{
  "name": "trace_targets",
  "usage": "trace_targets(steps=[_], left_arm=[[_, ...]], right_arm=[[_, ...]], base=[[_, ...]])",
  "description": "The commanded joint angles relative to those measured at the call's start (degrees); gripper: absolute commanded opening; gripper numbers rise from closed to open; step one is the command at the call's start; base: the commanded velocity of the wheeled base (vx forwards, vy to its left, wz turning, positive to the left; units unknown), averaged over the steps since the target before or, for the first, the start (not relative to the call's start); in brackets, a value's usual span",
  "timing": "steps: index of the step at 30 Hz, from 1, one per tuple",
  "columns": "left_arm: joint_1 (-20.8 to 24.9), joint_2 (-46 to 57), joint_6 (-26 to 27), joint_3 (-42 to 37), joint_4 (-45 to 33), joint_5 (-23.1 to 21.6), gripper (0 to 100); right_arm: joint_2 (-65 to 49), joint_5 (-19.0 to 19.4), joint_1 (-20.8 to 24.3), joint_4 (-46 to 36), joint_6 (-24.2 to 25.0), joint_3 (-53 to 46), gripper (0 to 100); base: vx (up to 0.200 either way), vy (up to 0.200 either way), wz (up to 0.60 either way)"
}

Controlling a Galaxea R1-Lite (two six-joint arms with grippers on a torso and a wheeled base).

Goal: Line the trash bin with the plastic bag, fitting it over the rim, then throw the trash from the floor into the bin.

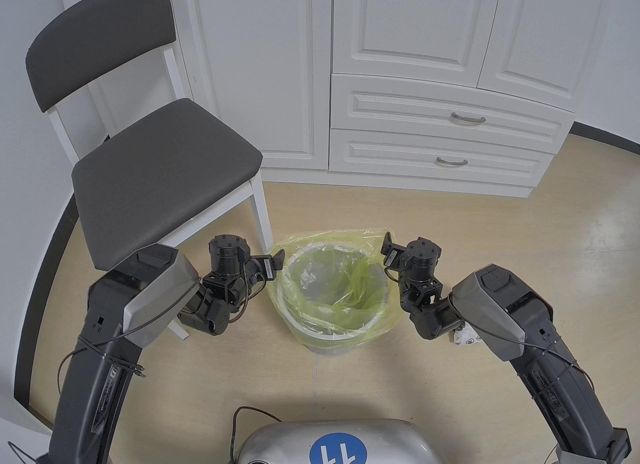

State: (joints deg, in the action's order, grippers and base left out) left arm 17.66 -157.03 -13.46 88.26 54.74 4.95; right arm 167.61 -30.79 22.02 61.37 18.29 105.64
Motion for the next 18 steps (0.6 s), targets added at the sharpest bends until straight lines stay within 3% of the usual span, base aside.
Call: trace_targets(steps=[1,7,9,18], left_arm=[[0.1,12.4,1.0,-14.0,-0.7,-8.3,100],[-0.6,13.6,5.5,-15.4,-2.5,-8.6,100],[-1.1,13.4,6.2,-15.1,-3.1,-8.5,100],[-2.7,9.3,5.9,-9.3,-5.8,-7.4,100]], right_arm=[[-9.6,3.5,1.2,3.3,2.1,-11.8,100],[-15.5,5.5,1.8,3.7,1.7,-20.9,100],[-17.2,5.5,1.7,2.1,-1.1,-23.6,100],[-13.9,5.6,-1.4,-3.9,-2.1,-20.6,100]], base=[[0.0,0.0,0.0],[0.0,0.0,0.0],[0.0,0.0,0.0],[0.0,0.0,0.0]])
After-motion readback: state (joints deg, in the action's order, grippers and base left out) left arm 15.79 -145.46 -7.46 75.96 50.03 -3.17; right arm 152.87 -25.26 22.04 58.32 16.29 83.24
